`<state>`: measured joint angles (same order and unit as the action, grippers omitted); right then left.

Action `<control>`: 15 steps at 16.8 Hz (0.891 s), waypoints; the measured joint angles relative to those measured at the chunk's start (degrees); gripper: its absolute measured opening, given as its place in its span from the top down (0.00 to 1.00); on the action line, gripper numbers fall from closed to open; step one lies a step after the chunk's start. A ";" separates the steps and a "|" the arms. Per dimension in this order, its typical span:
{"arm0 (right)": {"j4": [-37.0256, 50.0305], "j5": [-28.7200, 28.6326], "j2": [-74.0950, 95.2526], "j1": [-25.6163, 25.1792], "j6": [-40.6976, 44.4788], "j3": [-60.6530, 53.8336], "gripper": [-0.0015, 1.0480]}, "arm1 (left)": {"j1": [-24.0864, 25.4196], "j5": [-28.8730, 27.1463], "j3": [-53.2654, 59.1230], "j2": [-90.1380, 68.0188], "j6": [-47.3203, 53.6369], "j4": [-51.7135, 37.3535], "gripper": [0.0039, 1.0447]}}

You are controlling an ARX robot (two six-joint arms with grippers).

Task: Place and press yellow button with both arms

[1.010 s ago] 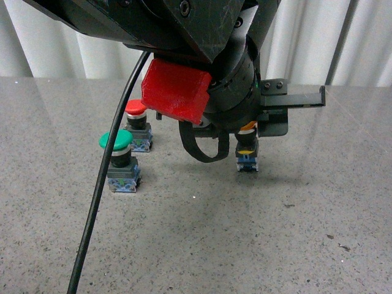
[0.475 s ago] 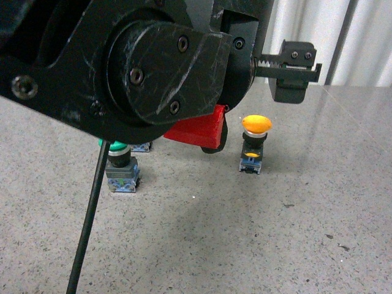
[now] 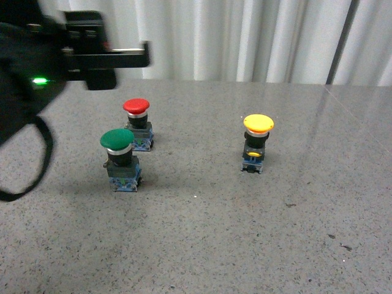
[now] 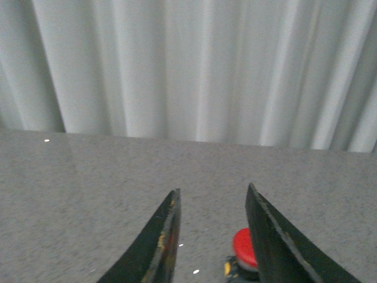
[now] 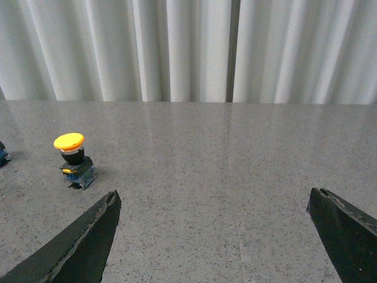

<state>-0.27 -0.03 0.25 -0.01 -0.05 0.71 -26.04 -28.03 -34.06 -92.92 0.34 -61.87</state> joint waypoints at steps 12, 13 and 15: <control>0.02 0.02 0.00 0.00 0.00 0.00 0.06 | 17.75 19.21 29.97 33.48 -0.28 7.78 0.96; 0.02 0.02 0.00 0.00 0.00 0.00 0.06 | 18.49 20.20 30.95 36.22 -0.28 10.10 0.96; 0.02 0.02 0.00 0.00 0.00 0.00 0.06 | 19.89 21.88 31.80 42.38 -0.28 14.34 0.96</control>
<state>-0.25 -0.01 0.25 -0.01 -0.05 0.71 -6.15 -6.15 -2.26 -50.54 0.05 -47.53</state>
